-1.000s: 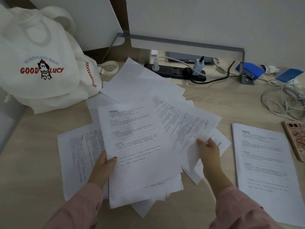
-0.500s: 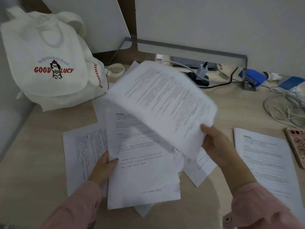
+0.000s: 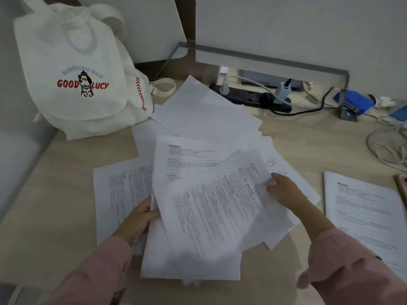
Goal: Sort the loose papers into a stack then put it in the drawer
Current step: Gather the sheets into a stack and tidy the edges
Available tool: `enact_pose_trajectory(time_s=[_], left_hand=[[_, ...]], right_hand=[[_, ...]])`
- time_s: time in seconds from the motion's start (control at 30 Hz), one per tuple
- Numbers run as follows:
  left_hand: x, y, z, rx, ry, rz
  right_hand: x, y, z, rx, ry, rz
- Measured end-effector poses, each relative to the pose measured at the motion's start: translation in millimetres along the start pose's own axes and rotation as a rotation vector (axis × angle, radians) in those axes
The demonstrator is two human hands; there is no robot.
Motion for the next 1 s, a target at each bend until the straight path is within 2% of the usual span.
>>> enact_pose_trajectory(time_s=[0.13, 0.23, 0.33, 0.43, 0.6, 0.7, 0.9, 1.0], left_hand=[[8.1, -4.0, -4.1, -0.034, 0.040, -0.046], [12.5, -1.2, 0.5, -0.037, 0.049, -0.051], [7.3, 3.9, 10.3, 0.039, 0.017, 0.023], [2.4, 6.2, 18.9, 0.100, 0.029, 0.109], [1.8, 0.2, 20.3, 0.153, 0.030, 0.122], [0.3, -2.7, 20.5, 0.166, 0.055, 0.110], [1.6, -5.9, 22.7, 0.145, 0.093, 0.110], [1.6, -2.8, 29.5, 0.101, 0.101, 0.106]], right_hand=[[2.1, -17.7, -6.1, -0.243, 0.192, -0.154], [-1.2, -41.7, 3.2, -0.305, 0.337, -0.363], [-12.4, -68.4, 20.9, -0.284, 0.466, -0.539], [-23.8, -87.5, 40.8, -0.185, 0.497, -0.667], [-32.6, -94.8, 51.0, -0.050, 0.429, -0.710], [-21.7, -76.9, 39.1, -0.002, 0.385, -0.581], [18.8, 5.8, 1.7, 0.002, 0.338, -0.069], [25.8, 45.5, -11.7, 0.054, 0.285, 0.118]])
Point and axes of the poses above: each hand's wrist, its own x-axis towards the middle knuckle, its own z-axis out of the palm, y = z × x, the point moved 2 cm from there along x, towards the middle knuckle, and after that the axes turned 15 degrees about z, right-handed, at the moved point
